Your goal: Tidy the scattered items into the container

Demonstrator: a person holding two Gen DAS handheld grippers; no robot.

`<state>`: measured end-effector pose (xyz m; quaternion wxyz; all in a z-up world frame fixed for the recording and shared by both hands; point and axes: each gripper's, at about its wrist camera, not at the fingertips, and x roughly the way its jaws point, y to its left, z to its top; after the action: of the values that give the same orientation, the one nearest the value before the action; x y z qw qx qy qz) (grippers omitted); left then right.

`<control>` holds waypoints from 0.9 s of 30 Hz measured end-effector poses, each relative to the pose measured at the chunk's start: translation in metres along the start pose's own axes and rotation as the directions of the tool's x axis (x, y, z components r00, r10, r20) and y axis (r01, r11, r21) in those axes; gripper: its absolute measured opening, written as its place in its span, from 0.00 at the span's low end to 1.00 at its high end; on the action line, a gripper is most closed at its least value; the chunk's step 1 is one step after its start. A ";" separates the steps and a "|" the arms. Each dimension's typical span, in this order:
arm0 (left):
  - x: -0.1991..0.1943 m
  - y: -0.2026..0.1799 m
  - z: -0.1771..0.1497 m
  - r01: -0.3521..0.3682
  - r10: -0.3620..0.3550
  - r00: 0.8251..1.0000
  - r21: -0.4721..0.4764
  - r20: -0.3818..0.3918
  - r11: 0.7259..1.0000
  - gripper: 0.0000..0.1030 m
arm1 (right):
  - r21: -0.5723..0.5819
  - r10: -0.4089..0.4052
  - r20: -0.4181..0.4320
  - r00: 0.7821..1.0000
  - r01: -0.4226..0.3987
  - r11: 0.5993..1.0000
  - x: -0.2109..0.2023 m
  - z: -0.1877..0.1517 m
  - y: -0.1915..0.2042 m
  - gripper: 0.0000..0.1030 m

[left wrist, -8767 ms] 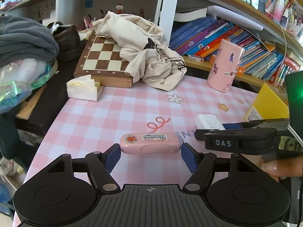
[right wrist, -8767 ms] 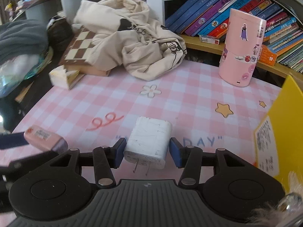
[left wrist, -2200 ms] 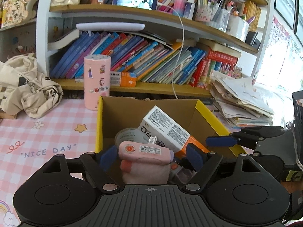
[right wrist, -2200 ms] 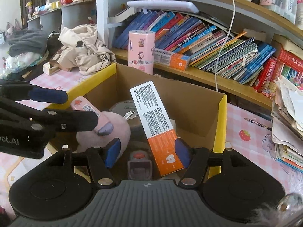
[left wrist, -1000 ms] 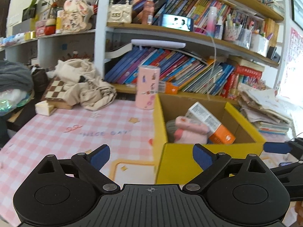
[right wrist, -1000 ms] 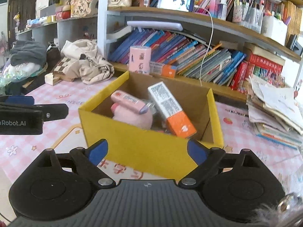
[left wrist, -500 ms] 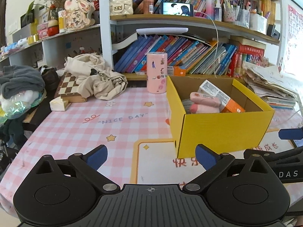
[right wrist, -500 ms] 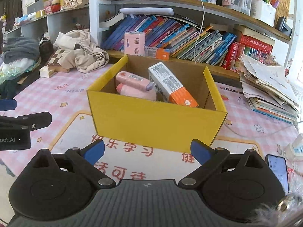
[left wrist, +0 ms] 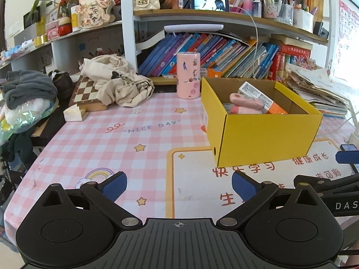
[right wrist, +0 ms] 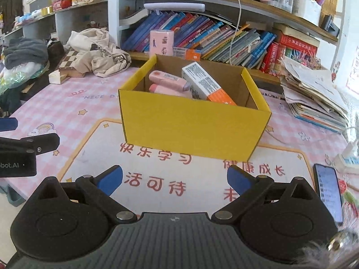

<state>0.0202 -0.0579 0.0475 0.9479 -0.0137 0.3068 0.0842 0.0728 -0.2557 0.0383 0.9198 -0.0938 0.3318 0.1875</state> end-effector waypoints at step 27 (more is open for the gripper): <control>-0.010 0.012 -0.016 0.040 -0.039 0.998 0.016 -0.043 0.999 1.00 | 0.017 -0.035 -0.034 0.999 0.036 0.999 -0.011 -0.014 0.020 0.98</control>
<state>0.0011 -0.0488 0.0408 0.9427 -0.0136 0.3273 0.0627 0.0490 -0.2447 0.0332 0.9180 -0.0946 0.3472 0.1666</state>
